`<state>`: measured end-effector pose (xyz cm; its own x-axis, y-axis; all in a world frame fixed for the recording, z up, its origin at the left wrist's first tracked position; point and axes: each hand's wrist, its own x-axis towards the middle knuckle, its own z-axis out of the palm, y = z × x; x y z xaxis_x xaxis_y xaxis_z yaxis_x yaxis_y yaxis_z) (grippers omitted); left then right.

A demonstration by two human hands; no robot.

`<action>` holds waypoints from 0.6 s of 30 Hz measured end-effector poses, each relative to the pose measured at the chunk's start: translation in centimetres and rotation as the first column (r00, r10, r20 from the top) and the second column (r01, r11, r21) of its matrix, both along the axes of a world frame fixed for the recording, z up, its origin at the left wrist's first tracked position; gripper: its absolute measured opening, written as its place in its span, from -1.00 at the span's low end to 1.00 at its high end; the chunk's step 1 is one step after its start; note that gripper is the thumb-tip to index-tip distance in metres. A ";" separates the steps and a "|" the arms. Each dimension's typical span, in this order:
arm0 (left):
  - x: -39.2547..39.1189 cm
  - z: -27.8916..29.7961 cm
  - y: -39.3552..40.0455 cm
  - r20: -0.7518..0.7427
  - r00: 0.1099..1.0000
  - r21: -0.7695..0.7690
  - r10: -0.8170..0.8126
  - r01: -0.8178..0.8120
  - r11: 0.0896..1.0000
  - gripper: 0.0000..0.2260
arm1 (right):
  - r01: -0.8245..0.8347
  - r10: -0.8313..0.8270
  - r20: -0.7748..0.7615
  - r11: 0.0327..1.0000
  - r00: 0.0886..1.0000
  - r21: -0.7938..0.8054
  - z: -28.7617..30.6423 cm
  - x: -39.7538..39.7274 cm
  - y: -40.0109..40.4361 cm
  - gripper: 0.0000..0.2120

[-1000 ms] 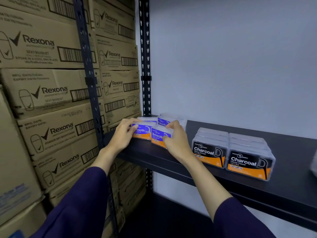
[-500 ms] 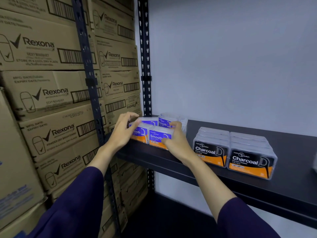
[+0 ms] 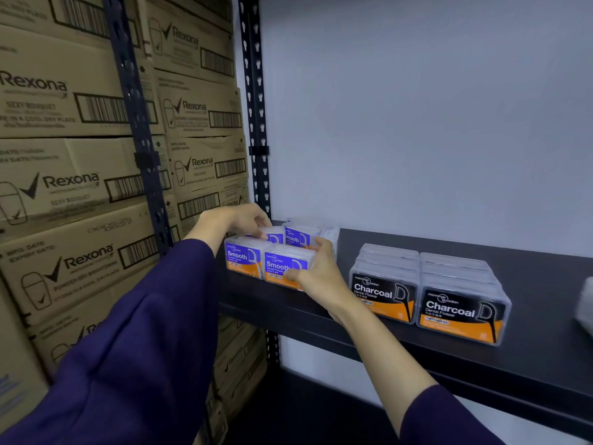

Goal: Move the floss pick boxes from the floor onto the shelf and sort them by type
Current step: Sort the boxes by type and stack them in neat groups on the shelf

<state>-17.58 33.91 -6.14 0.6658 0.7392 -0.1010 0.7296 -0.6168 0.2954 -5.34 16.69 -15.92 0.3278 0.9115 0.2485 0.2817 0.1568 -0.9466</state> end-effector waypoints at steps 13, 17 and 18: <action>1.0 0.9 -4.0 0.210 0.961 -0.149 -0.182 0.216 0.965 -0.80 | 0.103 -0.104 0.040 0.995 0.994 0.011 -0.3 -0.2 0.8 0.07; 1.1 0.8 -4.5 0.169 0.969 -0.157 -0.181 0.207 0.966 -0.80 | 0.107 -0.107 0.033 0.994 0.994 0.010 -0.3 -0.2 0.7 0.12; 1.2 0.8 -4.7 0.166 0.966 -0.145 -0.196 0.221 0.965 -0.79 | 0.105 -0.105 0.033 0.994 0.994 0.006 -0.3 -0.1 0.8 0.11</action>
